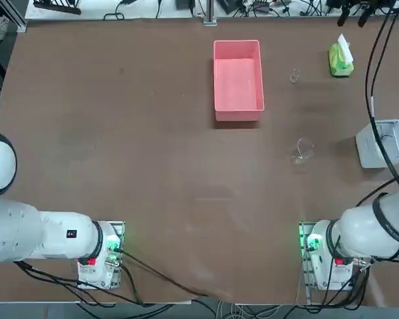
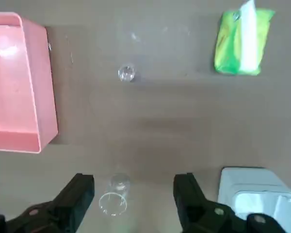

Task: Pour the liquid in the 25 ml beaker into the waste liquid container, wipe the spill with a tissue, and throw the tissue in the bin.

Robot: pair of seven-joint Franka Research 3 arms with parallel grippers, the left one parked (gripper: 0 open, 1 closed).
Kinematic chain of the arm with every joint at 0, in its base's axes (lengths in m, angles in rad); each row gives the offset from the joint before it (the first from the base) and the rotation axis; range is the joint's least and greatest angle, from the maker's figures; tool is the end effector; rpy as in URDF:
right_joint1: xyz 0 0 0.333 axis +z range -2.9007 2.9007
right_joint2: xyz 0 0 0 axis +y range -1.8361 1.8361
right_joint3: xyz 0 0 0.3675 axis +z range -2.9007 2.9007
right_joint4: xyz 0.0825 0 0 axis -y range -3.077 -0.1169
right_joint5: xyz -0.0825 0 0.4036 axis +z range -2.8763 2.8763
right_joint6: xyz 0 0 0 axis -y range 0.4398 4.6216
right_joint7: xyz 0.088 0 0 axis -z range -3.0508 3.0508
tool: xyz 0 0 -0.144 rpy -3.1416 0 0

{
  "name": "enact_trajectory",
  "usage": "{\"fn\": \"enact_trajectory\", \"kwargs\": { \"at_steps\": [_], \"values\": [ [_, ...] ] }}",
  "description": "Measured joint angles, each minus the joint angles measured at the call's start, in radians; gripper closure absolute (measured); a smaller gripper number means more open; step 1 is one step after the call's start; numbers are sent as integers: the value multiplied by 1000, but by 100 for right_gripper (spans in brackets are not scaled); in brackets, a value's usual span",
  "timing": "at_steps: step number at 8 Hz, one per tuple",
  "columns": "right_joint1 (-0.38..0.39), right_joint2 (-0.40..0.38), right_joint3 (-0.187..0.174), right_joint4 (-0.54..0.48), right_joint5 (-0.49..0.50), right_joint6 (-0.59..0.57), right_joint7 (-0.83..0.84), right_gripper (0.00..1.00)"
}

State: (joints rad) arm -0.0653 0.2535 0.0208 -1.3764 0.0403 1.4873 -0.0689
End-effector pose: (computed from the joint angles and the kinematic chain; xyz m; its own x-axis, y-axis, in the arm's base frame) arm 0.6460 -0.0244 0.5717 0.9900 0.0282 -0.1385 0.0207 -0.9983 -0.0551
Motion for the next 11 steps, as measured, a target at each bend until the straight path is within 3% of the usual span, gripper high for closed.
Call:
{"fn": "enact_trajectory", "kwargs": {
  "at_steps": [4,11],
  "values": [
    [5,-131,-1,12,-11,-50,92,0],
    [8,-133,1,5,-11,-58,109,0]
  ]
}}
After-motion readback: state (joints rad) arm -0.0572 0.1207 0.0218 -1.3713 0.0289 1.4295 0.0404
